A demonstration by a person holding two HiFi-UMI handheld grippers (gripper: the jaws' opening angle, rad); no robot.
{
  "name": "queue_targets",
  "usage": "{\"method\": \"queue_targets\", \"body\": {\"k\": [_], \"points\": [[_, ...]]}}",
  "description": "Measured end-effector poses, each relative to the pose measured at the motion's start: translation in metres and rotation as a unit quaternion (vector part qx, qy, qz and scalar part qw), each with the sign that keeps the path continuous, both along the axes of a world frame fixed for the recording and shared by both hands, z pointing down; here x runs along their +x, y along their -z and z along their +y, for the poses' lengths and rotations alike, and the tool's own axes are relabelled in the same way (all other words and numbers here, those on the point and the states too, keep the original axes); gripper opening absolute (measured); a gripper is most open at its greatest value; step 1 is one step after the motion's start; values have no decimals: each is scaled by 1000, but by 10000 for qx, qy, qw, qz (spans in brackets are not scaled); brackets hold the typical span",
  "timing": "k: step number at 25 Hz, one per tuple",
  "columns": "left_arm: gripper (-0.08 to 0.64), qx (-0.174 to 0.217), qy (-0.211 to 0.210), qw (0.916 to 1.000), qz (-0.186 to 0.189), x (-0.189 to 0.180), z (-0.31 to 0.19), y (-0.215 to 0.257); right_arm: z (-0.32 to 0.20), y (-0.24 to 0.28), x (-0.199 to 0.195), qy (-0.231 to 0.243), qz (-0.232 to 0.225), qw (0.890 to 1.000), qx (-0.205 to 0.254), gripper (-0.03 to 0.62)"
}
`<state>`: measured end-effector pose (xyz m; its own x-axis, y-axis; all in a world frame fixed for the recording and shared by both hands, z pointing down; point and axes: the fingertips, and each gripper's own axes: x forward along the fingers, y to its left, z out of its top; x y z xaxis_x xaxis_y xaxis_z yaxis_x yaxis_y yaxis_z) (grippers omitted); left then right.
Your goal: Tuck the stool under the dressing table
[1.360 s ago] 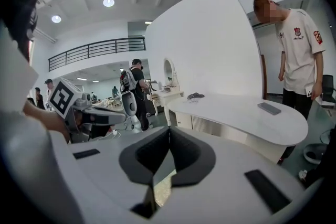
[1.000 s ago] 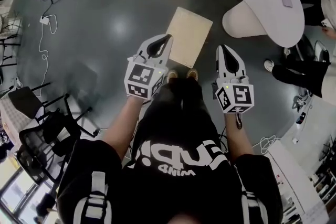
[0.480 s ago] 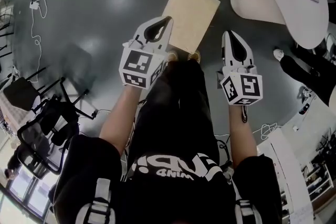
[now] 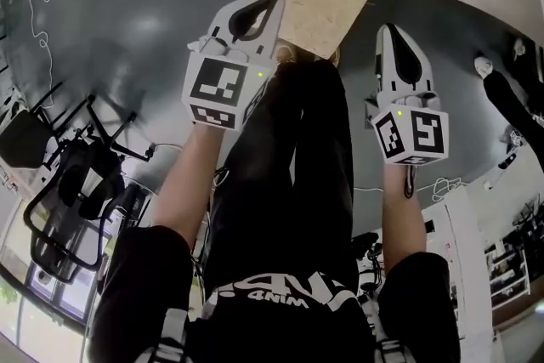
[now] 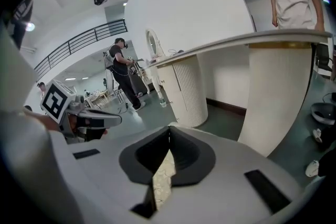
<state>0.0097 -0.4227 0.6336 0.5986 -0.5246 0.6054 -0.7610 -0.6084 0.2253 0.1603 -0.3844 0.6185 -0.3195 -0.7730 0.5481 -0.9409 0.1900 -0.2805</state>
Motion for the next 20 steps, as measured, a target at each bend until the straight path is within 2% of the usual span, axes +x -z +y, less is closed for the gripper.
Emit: {"method": "queue_targets", "body": {"k": [8,13,14,15,16,17,20], "points": [[9,-239,-183,9990,-337,-9,2,-68,1,-62,-11,310,-30,9990,-334,21],[11,-695,-287,9964,-399,-6,-9,-101,-2,-103,-9,522,-29,9960,-725,23],[25,-833,-305,9954,-356,-4,-12,-108,-2,-115,-7,490,-99,9947,-901,52],[143,-990,-320,9942,-290,-2,-15,-116,-2,-129,-5,399,-239,9928,-1102,188],[353,-1135,-322,9927,-230,0,-19,-125,-2,-142,-3,274,-432,9901,-1309,289],[422,-1248,-316,9915,-210,0,-24,-134,-3,-155,0,163,-618,9867,-1496,345],[448,-1505,-396,9873,-324,-2,-35,-162,-4,-185,2,95,-893,9783,-1866,350]]}}
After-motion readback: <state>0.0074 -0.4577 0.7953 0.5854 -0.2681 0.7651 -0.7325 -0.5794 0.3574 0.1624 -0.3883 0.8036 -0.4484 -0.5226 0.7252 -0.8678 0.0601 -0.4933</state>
